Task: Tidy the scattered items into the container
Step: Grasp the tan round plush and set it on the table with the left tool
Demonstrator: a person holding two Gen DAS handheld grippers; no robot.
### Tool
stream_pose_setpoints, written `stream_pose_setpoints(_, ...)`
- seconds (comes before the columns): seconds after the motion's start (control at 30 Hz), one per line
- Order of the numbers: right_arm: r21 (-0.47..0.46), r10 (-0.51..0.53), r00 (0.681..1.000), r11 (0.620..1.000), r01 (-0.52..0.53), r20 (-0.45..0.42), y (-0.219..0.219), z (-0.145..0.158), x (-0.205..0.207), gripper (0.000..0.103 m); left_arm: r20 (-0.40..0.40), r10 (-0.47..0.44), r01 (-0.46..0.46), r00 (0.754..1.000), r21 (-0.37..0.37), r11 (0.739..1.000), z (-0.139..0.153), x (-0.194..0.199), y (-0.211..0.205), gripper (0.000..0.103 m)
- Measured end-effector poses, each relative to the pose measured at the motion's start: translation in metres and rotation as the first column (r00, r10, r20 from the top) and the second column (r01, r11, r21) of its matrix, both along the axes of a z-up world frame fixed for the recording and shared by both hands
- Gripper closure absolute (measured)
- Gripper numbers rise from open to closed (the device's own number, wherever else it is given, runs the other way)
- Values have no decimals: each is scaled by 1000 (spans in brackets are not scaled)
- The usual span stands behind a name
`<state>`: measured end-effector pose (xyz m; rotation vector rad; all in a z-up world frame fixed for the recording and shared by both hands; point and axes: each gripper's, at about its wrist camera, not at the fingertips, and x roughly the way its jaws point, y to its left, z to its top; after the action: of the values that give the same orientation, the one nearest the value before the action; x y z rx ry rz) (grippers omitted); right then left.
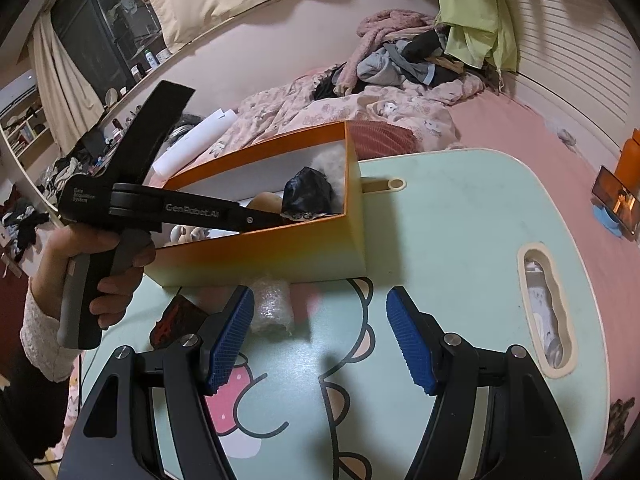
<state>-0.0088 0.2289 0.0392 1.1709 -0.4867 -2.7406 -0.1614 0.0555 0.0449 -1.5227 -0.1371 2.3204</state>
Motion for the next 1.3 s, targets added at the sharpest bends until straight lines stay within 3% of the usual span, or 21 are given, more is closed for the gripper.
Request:
stream_pose_setpoints(0.2, -4, -7, 1000, 1000, 7, 7, 2, -1, -1, 34, -177, 93, -83, 980, 63, 995, 58, 28, -28, 57)
stream_pose_setpoints(0.33, -6, -6, 1000, 1000, 6, 9, 3, 0, -1, 34, -255, 102, -70, 962, 129, 989, 90, 69, -49, 57)
stream_pose_setpoints(0.4, -5, -5, 1000, 1000, 5, 10, 2, 0, -2, 34, -277, 101, -69, 956, 124, 990, 95, 91, -58, 56)
stream_pose_setpoints(0.53, 0, -2, 1000, 1000, 2, 20, 0, -1, -3, 34, -259, 121, -110, 958, 57, 992, 80, 127, -72, 56)
stream_pose_setpoints(0.73, 53, 53, 998, 997, -51, -31, 0, 15, -8, 34, -145, 129, -134, 981, -29, 991, 31, 154, -79, 56)
stream_pose_setpoints(0.87, 128, 102, 988, 988, -87, -116, -1, 53, -30, 52, -126, 171, -183, 977, -89, 979, 2, 161, -78, 56)
stream_pose_setpoints(0.97, 236, 151, 988, 962, -140, -32, -19, 66, -64, 59, -122, 200, -214, 972, -111, 971, -11, 160, -77, 56)
stream_pose_setpoints(1.07, 389, 191, 976, 895, -218, 109, -47, 54, -95, 61, -143, 208, -230, 968, -162, 960, -20, 159, -70, 53)
stream_pose_setpoints(1.23, 426, 153, 956, 869, -252, 251, -65, 16, -131, 62, -205, 184, -220, 961, -170, 961, -17, 162, -66, 38)
stream_pose_setpoints(1.3, 451, 135, 949, 855, -257, 285, -66, 4, -137, 68, -227, 200, -239, 953, -164, 957, -13, 164, -69, 30)
